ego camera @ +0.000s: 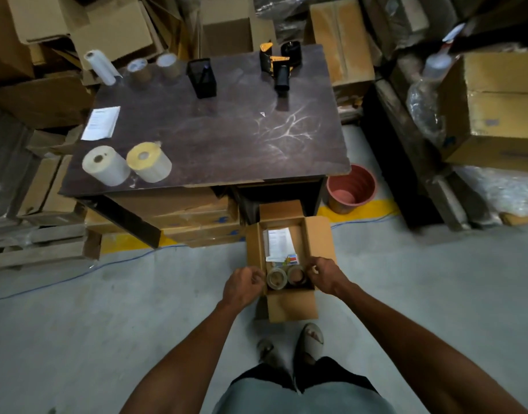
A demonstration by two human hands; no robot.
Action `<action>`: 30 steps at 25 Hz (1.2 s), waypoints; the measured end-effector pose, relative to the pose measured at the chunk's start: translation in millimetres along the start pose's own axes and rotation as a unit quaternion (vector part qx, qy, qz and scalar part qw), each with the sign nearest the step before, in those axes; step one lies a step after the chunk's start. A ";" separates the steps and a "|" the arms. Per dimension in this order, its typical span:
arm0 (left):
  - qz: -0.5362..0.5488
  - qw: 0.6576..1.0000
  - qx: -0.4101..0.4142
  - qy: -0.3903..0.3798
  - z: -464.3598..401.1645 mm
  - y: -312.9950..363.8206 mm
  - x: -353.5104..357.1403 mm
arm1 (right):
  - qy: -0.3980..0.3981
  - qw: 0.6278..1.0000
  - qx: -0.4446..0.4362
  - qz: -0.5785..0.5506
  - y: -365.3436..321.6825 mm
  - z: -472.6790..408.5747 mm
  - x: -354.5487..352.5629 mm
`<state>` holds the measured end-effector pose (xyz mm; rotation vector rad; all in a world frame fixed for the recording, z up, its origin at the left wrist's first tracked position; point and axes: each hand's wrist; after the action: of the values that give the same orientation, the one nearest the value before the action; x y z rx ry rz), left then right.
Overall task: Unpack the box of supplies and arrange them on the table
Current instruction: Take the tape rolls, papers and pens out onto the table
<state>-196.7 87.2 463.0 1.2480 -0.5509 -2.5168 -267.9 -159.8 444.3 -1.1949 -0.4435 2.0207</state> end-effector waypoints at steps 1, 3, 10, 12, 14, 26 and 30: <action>-0.010 1.000 0.001 -0.006 -2.1 -3.0 3.9 | -0.003 1.000 0.001 0.008 -0.2 1.8 2.3; -0.026 0.999 0.002 -0.019 -5.2 -9.3 9.9 | -0.013 1.000 0.009 0.012 0.7 1.8 10.7; -0.045 0.998 0.001 -0.043 -41.0 -34.9 47.1 | -0.043 0.998 0.015 0.043 24.2 -31.6 43.6; -0.049 0.998 -0.002 -0.041 -55.2 -39.0 65.0 | -0.047 0.997 0.016 0.050 39.1 -47.9 53.8; -0.049 0.998 0.007 -0.043 -71.5 -41.8 88.6 | -0.049 0.997 0.016 0.050 58.2 -67.9 66.6; 0.006 0.996 -0.017 -0.087 -206.5 -112.0 238.9 | -0.100 0.990 0.001 0.096 175.1 -187.5 153.5; 0.053 0.997 0.008 -0.057 -245.9 -128.0 274.6 | -0.089 0.989 -0.014 0.116 202.2 -226.7 188.6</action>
<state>-170.4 37.2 76.9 1.0570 -0.6465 -2.5099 -213.7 -172.0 91.0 -1.1300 -0.4370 2.3409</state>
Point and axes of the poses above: each hand's wrist, its own z-axis away from the middle knuckle, its own x-axis out of the palm, y = z × x, and after that the axes turned 7 degrees about -x, right-handed
